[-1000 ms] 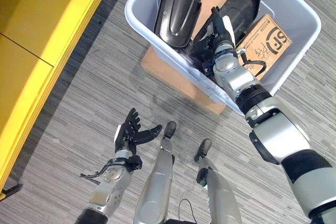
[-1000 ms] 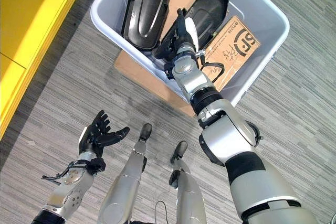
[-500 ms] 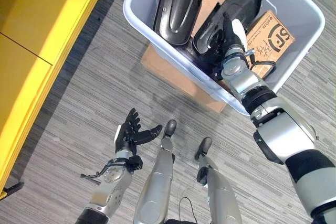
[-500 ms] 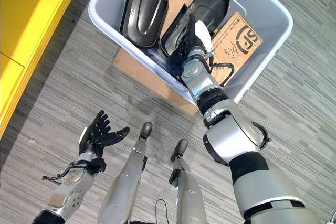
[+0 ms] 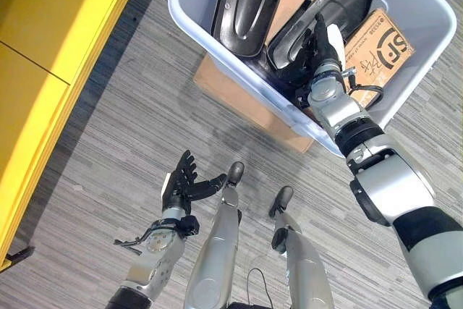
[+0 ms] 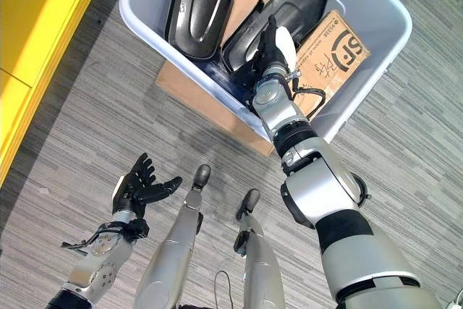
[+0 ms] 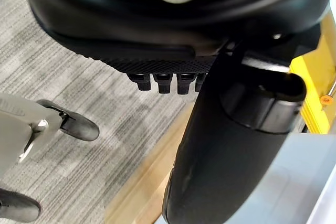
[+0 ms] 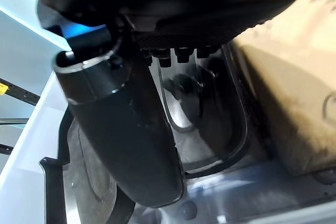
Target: Move parts from the plastic box to the shelf.
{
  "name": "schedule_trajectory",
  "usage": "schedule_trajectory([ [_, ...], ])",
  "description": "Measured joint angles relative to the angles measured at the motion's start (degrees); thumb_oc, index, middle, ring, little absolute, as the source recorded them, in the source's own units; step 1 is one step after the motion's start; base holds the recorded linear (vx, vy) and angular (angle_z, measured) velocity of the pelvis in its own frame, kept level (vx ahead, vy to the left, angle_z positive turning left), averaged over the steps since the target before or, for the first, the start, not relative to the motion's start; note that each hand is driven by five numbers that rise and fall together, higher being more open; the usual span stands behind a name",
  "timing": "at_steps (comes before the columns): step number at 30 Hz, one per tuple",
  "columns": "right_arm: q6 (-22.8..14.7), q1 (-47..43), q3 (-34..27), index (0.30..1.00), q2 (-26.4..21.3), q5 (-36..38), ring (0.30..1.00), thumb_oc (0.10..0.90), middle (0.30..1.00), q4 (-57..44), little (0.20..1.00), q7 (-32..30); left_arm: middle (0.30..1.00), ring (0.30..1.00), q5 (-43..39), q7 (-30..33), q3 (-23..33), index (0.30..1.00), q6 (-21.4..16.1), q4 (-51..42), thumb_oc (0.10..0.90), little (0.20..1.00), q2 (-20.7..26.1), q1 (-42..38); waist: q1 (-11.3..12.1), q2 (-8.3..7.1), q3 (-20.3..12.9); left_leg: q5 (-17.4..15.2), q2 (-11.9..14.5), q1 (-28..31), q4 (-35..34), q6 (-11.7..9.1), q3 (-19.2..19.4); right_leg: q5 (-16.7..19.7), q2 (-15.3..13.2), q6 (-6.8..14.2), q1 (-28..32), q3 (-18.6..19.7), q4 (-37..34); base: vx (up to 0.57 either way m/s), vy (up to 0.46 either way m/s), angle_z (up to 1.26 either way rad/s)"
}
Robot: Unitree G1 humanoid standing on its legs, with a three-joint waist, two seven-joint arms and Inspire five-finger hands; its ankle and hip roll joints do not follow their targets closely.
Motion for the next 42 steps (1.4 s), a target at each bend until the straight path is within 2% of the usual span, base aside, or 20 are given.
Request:
schedule_trajectory([
  [5, -0.17, -0.06, -0.03, 1.0, 0.41, 0.64, 1.0, 0.9, 1.0, -0.6, 1.0, -0.81, 1.0, 1.0, 0.0, 0.17, -0.02, 1.0, 0.0, 0.1, 0.9, 1.0, -0.19, -0.05, 0.13, 0.0, 0.0, 0.0, -0.05, -0.11, 0.06, 0.0, -0.07, 0.0, -0.03, 0.0, -0.07, -0.06, 0.07, 0.0, 0.0, 0.0],
  [13, -0.11, -0.04, -0.76, 1.0, 4.56, 2.9, 1.0, 0.9, 1.0, -1.04, 1.0, -2.0, 1.0, 1.0, -0.04, 0.21, 0.12, 1.0, 0.0, 0.09, 0.9, 1.0, -0.23, -0.18, 0.14, 0.0, 0.0, 0.01, -0.06, -0.1, 0.08, -0.02, -0.04, 0.0, -0.05, 0.0, -0.06, -0.06, 0.05, 0.0, 0.0, 0.0],
  [34, 0.4, -0.25, 0.25, 1.0, 2.89, 3.36, 1.0, 0.9, 1.0, -1.2, 1.0, -2.22, 1.0, 1.0, -0.12, 0.25, 0.16, 1.0, -0.01, 0.18, 0.9, 1.0, -0.22, -1.83, 0.09, -0.03, -0.01, 0.08, 0.04, 1.97, 0.85, -0.06, 0.09, 0.05, -0.01, -0.05, 1.86, 0.2, 0.87, 0.0, 0.0, 0.0],
  [42, 0.41, -0.23, 0.96, 1.0, 4.64, 2.96, 1.0, 0.9, 1.0, -1.18, 1.0, -2.22, 1.0, 1.0, -0.12, 0.29, 0.11, 1.0, -0.02, 0.19, 0.9, 1.0, -0.25, -1.77, 0.11, -0.03, -0.01, 0.09, 0.04, 1.96, 0.76, -0.05, 0.05, 0.05, -0.01, -0.05, 1.86, 0.17, 0.83, 0.0, 0.0, 0.0],
])
